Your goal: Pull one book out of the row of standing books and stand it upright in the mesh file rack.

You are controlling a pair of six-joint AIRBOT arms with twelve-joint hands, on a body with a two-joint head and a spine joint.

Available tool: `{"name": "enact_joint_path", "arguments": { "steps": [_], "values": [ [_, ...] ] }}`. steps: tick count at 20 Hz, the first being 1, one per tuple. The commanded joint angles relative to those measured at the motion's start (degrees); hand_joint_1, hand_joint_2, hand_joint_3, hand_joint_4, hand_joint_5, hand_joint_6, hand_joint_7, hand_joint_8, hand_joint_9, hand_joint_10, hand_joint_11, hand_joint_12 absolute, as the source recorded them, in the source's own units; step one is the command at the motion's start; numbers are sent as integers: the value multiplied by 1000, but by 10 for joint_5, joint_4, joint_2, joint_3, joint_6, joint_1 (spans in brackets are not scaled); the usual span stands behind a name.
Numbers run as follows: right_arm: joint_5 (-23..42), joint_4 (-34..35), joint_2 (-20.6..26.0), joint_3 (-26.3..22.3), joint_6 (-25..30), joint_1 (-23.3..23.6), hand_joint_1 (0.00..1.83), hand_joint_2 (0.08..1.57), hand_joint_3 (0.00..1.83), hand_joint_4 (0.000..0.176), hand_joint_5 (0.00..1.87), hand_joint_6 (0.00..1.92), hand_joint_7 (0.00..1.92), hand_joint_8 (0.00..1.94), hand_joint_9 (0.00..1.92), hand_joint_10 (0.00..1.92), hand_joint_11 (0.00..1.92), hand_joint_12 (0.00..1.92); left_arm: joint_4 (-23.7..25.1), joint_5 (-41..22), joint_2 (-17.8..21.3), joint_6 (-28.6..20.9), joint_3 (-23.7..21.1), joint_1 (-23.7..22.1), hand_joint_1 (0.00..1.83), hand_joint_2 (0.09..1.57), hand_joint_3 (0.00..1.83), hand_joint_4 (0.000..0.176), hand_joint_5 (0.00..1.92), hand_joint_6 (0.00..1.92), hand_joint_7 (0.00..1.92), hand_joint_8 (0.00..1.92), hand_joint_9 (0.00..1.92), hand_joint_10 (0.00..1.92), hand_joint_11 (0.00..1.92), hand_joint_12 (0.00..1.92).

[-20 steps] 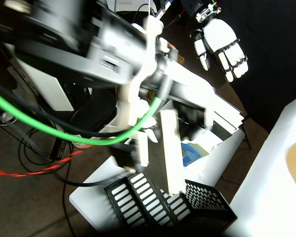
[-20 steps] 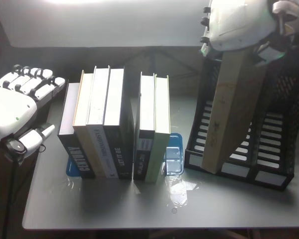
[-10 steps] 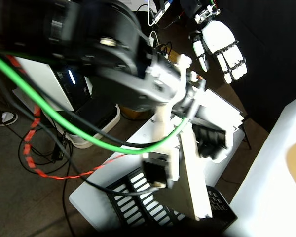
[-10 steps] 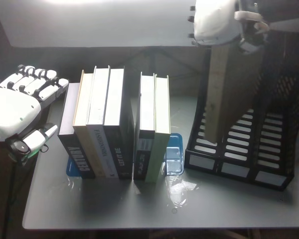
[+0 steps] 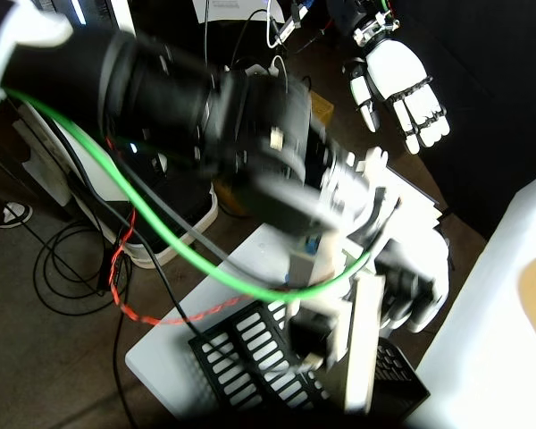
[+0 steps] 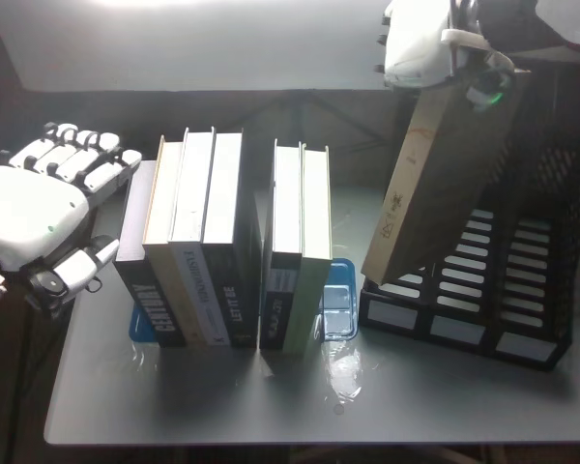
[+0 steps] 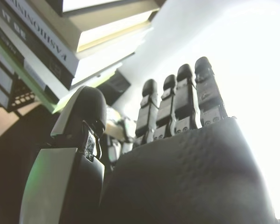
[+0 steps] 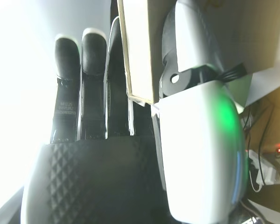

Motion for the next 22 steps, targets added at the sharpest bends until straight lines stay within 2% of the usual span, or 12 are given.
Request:
{"name": "enact_joint_path", "arguments": {
  "steps": [1,2,3,4,5,6,8,13,14,19,20,22],
  "values": [
    [-66,-20,3,7,-2,9,1179,1297,8,0,568,1369,763,1586,645,1596,480,1915,12,-66,0,0,3,-8,490,1508,5,9,83,1,0,0,0,0,0,0],
    [-66,-20,1,12,-1,9,1307,1251,0,0,652,1272,784,1354,683,1643,514,1863,13,-65,-1,0,4,-9,510,1508,2,5,84,3,0,0,0,0,0,0],
    [-66,-20,-1,19,0,8,1317,1277,3,0,565,1326,758,1368,627,1733,422,1907,15,-65,-3,-1,5,-9,498,1509,2,5,89,4,0,0,0,0,0,0],
    [-66,-20,-5,24,0,7,1179,1274,0,0,600,1439,789,1360,572,1291,292,1812,16,-65,-4,-2,6,-10,472,1511,3,11,87,2,0,0,0,0,5,2],
    [-66,-20,-14,31,0,7,1126,1281,2,9,673,1443,700,1427,476,1155,86,1864,18,-65,-5,-5,7,-10,465,1510,2,22,84,1,0,0,0,0,3,2],
    [-66,-20,-15,35,0,6,1296,1235,0,0,728,1310,805,1247,614,1513,302,1832,19,-65,-6,-8,8,-10,462,1509,2,16,85,1,0,0,0,0,0,0],
    [-66,-20,-16,42,0,6,1315,1271,1,0,683,1365,738,1351,543,1721,215,1899,23,-65,-8,-9,10,-13,461,1511,2,16,86,1,0,0,0,0,0,0],
    [-66,-20,-19,62,3,-6,1315,1275,1,0,679,1370,733,1359,538,1733,209,1906,30,-66,-11,-12,12,-18,415,1520,4,18,81,1,0,0,0,0,0,0],
    [-66,-20,-20,66,6,-9,1315,1275,1,0,679,1370,733,1359,538,1733,209,1906,31,-67,-12,-13,12,-18,439,1518,1,9,88,4,0,0,0,0,0,0],
    [-66,-20,-21,72,14,-20,1315,1275,0,0,679,1371,732,1360,537,1733,209,1907,31,-67,-12,-14,12,-18,441,1526,2,25,67,0,0,0,0,0,0,0],
    [-66,-20,-23,75,14,-20,1041,1275,4,0,226,791,303,644,170,923,41,1404,32,-68,-13,-15,12,-18,425,1528,2,32,65,0,0,0,0,0,0,0],
    [-69,-20,-26,82,14,-20,1106,1163,0,0,305,312,354,147,150,606,1,1327,35,-68,-15,-18,15,-18,422,1530,3,22,70,2,0,0,0,0,0,0]
  ]
}}
